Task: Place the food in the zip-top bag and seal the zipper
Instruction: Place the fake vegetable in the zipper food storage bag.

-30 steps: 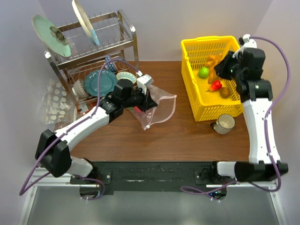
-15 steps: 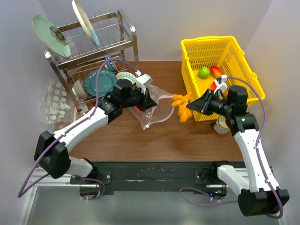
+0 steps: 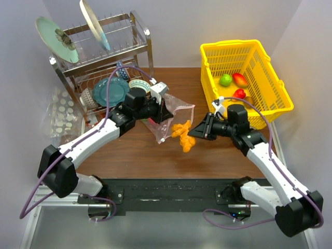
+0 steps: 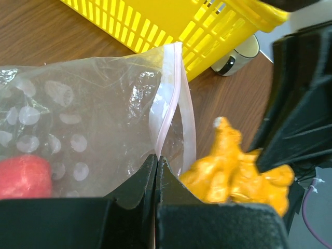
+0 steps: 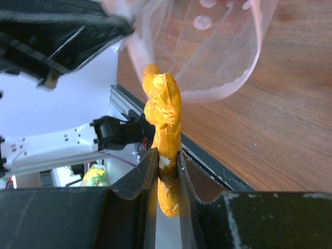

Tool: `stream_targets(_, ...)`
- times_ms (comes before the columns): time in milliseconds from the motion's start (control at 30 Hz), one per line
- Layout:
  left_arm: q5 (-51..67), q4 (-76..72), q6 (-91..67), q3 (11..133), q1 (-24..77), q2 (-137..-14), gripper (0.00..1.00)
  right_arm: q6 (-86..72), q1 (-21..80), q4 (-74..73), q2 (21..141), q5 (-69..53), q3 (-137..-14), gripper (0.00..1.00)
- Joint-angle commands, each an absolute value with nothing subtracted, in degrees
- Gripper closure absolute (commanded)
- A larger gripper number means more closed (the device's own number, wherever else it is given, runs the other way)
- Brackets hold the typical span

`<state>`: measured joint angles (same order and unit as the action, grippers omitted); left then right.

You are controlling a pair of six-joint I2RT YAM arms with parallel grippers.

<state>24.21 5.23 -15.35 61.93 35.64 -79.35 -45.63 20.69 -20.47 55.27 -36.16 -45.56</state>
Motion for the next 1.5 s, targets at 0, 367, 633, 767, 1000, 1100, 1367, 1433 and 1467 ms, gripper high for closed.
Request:
stream_targets(0, 27.42, 2.11, -14.76, 63.55, 35.42, -76.64, 1.00, -48.77, 22.32, -14.77, 59.67, -32.17, -49.65, 0.96)
stream_targets(367, 30.23, 0.79, -14.77, 62.49, 35.51, -74.79, 1.00, -57.64, 23.90, -5.03, 71.96, -23.47, -58.18, 0.78)
stream_targets(633, 30.41, -1.05, -15.64, 62.49, 35.60, -75.59, 1.00, -55.12, 26.63, -6.67, 75.33, -23.82, -63.37, 0.24)
stream_targets(767, 28.83, -0.27, -15.73, 62.84, 35.51, -75.50, 1.00, -50.20, 26.63, -12.63, 70.50, -20.23, -63.89, 0.27)
stream_targets(1000, 26.46, -0.18, -15.47, 63.10, 35.33, -75.41, 1.00, -34.48, 26.63, -29.25, 64.87, -5.86, -74.85, 0.32)
stream_targets(1100, 26.10, 1.76, -15.47, 63.11, 35.33, -75.23, 1.00, -27.96, 25.58, -35.67, 65.65, 4.00, -82.14, 0.34)
stream_targets(1367, 25.93, 1.67, -15.29, 62.84, 35.33, -75.23, 1.00, -19.16, 19.08, -37.44, 71.36, 15.55, -91.05, 0.34)
stream_targets(1433, 25.93, 1.67, -15.29, 62.84, 35.33, -75.32, 1.00, -18.20, 15.66, -36.39, 73.99, 16.95, -92.11, 0.34)
stream_targets(1467, 26.01, 1.76, -15.21, 62.84, 35.33, -75.32, 1.00, -17.76, 14.77, -36.13, 75.05, 18.01, -92.54, 0.34)
